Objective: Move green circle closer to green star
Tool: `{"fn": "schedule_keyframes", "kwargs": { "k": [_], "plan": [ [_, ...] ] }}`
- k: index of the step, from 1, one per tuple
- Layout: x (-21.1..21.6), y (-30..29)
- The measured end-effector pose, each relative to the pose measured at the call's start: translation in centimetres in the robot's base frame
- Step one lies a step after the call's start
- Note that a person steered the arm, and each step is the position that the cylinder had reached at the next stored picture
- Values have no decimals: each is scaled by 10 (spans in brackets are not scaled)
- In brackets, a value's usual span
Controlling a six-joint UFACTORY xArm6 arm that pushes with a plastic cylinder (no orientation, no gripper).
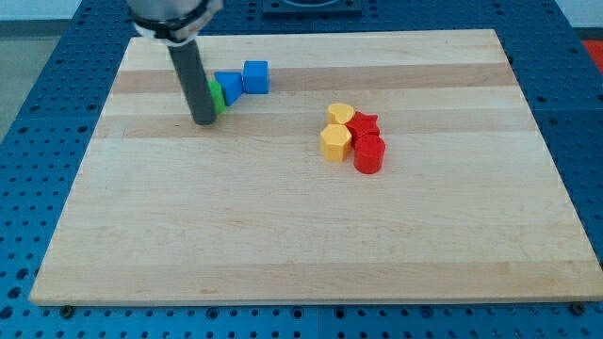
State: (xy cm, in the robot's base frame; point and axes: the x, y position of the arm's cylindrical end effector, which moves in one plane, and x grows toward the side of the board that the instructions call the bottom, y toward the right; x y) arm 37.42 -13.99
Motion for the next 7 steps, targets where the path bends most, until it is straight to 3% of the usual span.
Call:
{"fn": "schedule_keyframes", "kwargs": {
  "k": [5,7],
  "plan": [
    [-37,4],
    [-45,-23]
  ]
}}
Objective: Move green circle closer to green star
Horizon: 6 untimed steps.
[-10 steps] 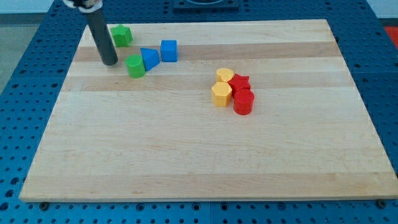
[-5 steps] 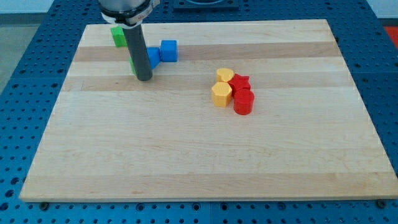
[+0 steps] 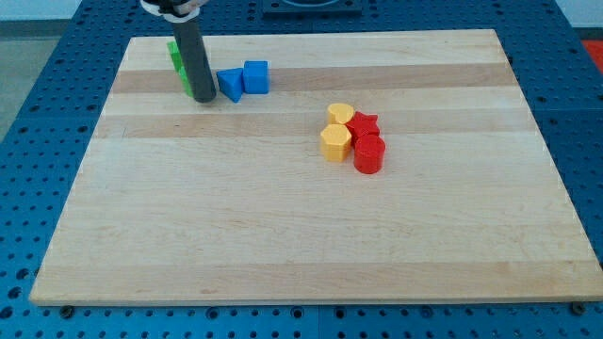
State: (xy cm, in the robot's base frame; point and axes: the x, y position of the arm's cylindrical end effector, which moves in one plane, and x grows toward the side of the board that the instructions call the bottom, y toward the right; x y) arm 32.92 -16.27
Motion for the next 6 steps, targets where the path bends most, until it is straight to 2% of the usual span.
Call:
{"fn": "schedule_keyframes", "kwargs": {
  "k": [3,6],
  "plan": [
    [-21,-9],
    [-25,-22]
  ]
}}
